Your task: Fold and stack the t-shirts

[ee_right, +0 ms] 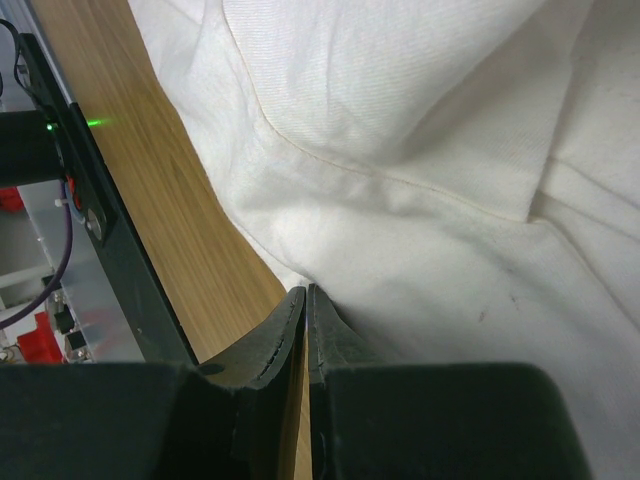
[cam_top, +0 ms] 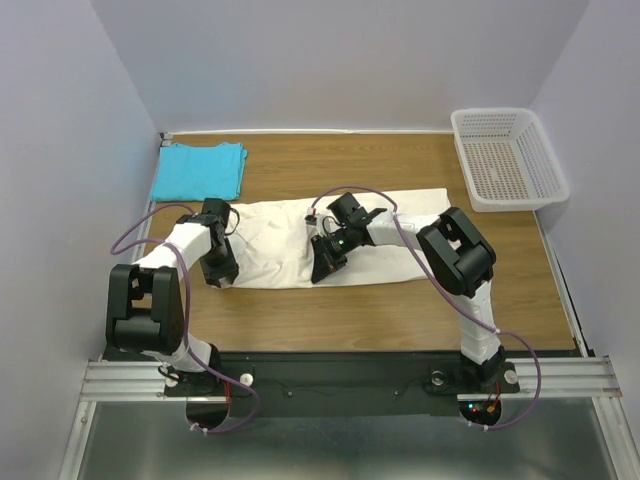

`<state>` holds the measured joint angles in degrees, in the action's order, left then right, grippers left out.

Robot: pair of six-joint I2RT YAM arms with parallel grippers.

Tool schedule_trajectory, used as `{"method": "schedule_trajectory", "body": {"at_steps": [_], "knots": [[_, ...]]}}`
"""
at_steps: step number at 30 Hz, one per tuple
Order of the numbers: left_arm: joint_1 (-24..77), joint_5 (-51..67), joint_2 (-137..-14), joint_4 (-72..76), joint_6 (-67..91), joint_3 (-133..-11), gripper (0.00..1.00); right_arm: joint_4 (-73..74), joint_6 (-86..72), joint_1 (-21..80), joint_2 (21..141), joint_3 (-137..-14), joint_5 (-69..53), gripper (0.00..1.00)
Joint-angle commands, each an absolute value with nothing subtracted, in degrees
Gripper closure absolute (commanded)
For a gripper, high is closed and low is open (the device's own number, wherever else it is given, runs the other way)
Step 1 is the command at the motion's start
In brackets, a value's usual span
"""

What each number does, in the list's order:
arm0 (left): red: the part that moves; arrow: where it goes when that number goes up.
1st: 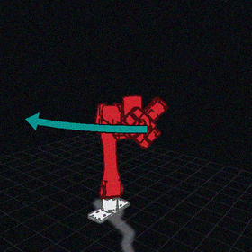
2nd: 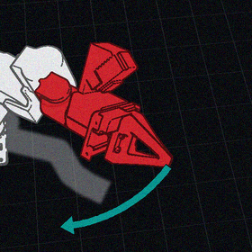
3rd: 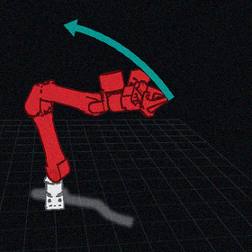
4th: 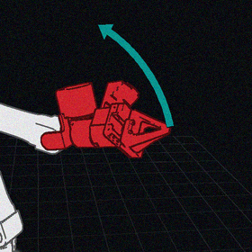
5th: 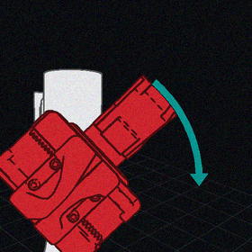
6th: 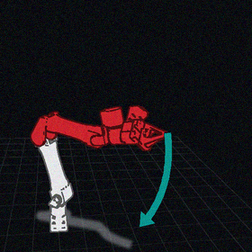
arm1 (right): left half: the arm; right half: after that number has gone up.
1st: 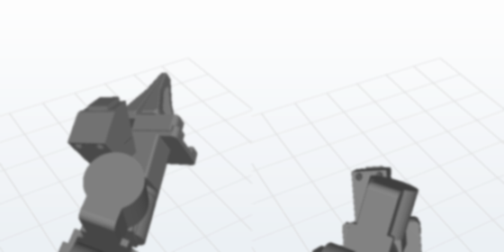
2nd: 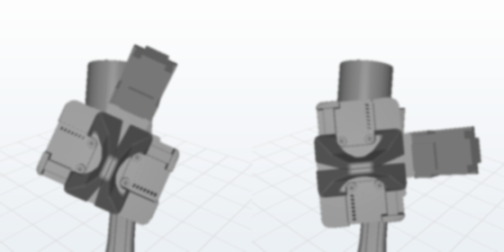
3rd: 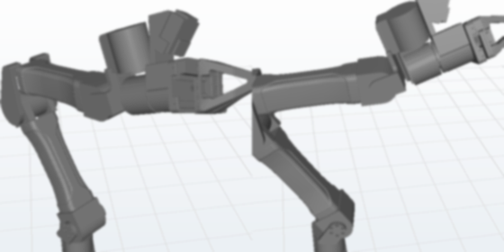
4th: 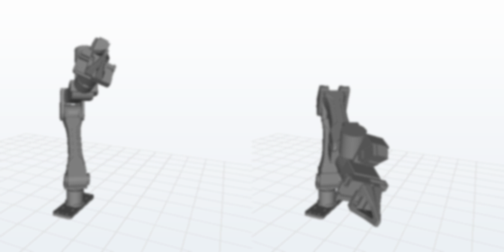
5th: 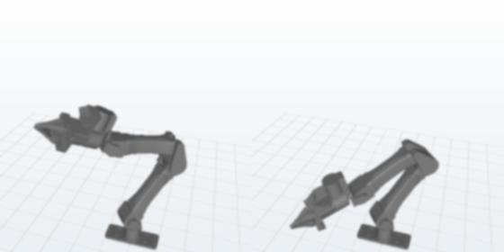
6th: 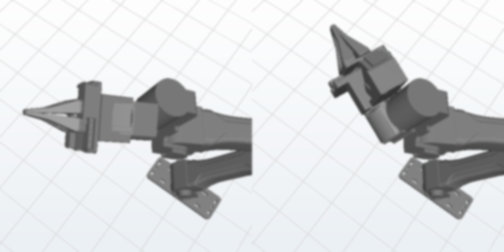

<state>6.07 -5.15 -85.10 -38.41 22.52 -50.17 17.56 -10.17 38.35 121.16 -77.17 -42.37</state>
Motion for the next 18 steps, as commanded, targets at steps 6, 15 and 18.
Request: {"method": "schedule_trajectory", "body": {"at_steps": [6, 15, 18], "knots": [[6.4, -7.6, -86.8, -39.6, 20.3, -53.7, 0.77, 18.5, -7.4, 38.3, 124.3, -77.1, -32.3, 0.89], [6.4, -10.6, -85.7, -42.3, 20.1, -55.5, 0.98, 18.5, -7.3, 38.3, 124.1, -76.9, -32.1, 0.89], [6.4, -9.8, -85.9, -44.5, 20.3, -56.4, 0.95, 18.5, -7.0, 38.3, 124.0, -76.8, -31.0, 0.89]]}}
